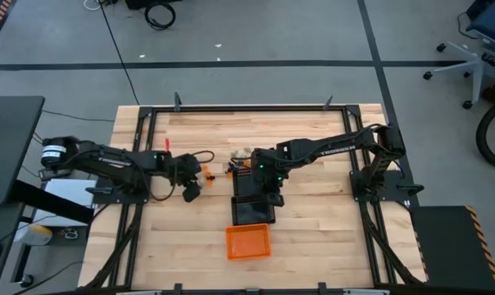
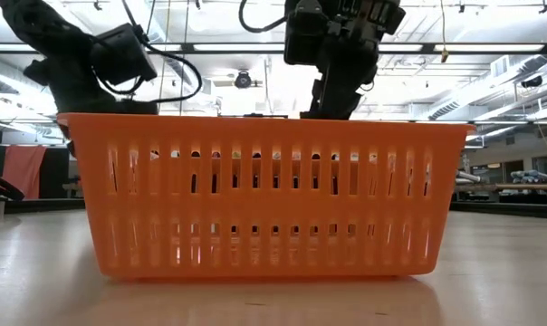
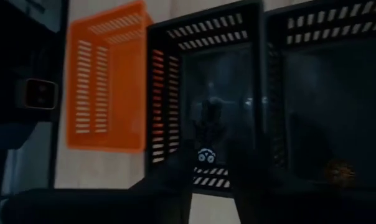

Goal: Sort Halloween decoration
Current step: Put the black skeleton toy into the bottom black bin, then put the white skull toy into the orange bin

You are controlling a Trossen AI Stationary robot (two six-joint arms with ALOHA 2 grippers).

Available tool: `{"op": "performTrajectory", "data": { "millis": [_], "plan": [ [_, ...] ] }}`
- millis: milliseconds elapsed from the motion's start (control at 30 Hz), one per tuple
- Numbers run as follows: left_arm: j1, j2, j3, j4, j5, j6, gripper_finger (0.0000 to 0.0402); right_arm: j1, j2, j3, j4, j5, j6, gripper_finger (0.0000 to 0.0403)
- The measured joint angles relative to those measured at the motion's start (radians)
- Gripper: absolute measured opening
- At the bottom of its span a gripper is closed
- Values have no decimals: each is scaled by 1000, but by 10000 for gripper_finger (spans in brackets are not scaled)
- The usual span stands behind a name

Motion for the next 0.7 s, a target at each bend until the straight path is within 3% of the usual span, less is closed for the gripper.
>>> {"op": "performTrajectory", "data": {
  "millis": [700],
  "plan": [
    [-45, 48, 0, 56, -79, 183, 226, -3, -13, 0, -109, -24, 18, 119]
  ]
}}
